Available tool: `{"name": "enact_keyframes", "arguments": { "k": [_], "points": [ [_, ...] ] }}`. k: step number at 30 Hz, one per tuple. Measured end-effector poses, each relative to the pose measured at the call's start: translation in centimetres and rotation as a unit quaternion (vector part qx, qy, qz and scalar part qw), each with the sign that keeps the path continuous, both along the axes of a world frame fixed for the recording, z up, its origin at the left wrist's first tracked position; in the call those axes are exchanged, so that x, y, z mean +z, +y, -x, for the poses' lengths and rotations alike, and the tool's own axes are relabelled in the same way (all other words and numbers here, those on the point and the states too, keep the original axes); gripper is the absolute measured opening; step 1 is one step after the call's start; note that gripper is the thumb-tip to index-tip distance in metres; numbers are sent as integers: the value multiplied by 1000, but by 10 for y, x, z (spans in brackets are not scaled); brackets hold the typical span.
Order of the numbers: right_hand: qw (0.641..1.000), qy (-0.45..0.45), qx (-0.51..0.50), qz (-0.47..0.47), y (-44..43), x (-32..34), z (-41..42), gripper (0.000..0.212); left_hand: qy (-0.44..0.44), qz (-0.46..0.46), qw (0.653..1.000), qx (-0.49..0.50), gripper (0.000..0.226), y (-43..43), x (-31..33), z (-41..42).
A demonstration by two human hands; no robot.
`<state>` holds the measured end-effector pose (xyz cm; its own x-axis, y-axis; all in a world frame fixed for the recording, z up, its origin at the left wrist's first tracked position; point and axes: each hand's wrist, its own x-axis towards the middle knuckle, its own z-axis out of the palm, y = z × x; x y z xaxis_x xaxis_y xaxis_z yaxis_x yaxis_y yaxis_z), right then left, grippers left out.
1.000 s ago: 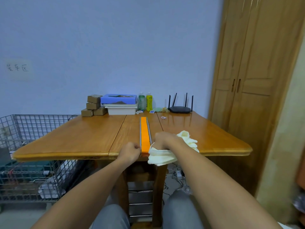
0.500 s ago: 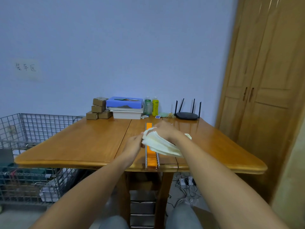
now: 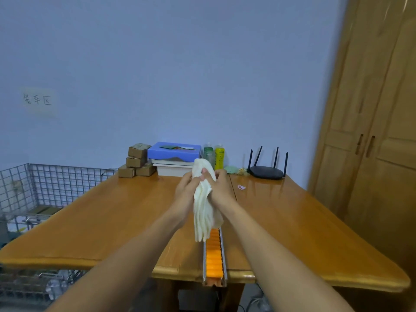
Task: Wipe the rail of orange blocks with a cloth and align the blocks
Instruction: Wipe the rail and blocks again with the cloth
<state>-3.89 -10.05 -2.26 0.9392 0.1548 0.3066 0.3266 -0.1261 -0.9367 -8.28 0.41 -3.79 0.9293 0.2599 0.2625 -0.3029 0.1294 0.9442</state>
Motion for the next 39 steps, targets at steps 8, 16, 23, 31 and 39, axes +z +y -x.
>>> {"name": "enact_keyframes", "arguments": {
  "k": [8, 16, 23, 31, 39],
  "points": [
    [1000, -7, 27, 11, 4, -12, -72, 29, -66, -295, 939, 162, 40, 32, 10, -68],
    [987, 19, -90, 133, -32, -51, -159, 20, 3, -509, 833, 219, 49, 75, -6, -160],
    [953, 57, -81, 288, -32, -92, -227, 20, 33, -590, 779, 209, 49, 80, -35, -245],
    [925, 40, -18, 378, -26, -136, -273, 28, 83, -610, 766, 187, 49, 82, -71, -327],
    [943, 48, 36, 327, -29, -148, -291, 41, 112, -634, 749, 156, 49, 77, -95, -361]
  ]
}}
